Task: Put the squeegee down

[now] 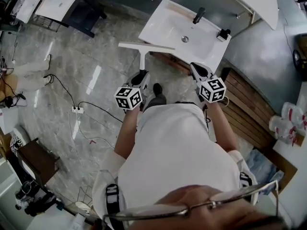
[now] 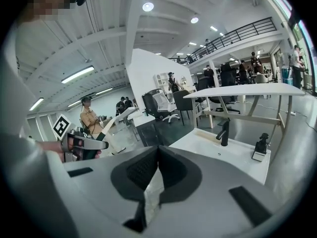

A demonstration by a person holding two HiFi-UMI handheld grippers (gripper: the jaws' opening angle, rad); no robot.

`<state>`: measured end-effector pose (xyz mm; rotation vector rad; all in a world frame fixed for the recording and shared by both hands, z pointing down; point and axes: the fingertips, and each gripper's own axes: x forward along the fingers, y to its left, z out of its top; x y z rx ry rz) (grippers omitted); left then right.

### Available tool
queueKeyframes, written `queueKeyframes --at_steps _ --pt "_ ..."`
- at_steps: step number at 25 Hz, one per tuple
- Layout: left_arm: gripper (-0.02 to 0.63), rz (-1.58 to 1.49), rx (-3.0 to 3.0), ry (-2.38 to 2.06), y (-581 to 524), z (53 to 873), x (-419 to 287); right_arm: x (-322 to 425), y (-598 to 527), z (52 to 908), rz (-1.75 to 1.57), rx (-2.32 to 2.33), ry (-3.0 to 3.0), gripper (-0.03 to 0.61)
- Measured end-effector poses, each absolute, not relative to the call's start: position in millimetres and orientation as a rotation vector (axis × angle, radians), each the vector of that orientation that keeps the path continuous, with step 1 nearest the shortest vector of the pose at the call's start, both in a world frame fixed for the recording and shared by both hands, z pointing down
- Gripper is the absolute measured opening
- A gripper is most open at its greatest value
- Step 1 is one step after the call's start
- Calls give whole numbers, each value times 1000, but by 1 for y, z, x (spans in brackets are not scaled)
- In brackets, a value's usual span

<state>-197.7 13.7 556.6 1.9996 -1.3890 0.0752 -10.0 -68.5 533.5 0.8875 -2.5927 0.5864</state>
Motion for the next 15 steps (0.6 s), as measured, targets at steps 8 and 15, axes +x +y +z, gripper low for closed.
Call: queueKeyframes --at_steps 8,15 --pt "60 109 2049 -1316 -21 563 -231 -37 -88 537 587 977 -2553 6" --pt "60 139 2072 -1266 -44 571 -243 -44 -99 539 595 1036 -2518 6"
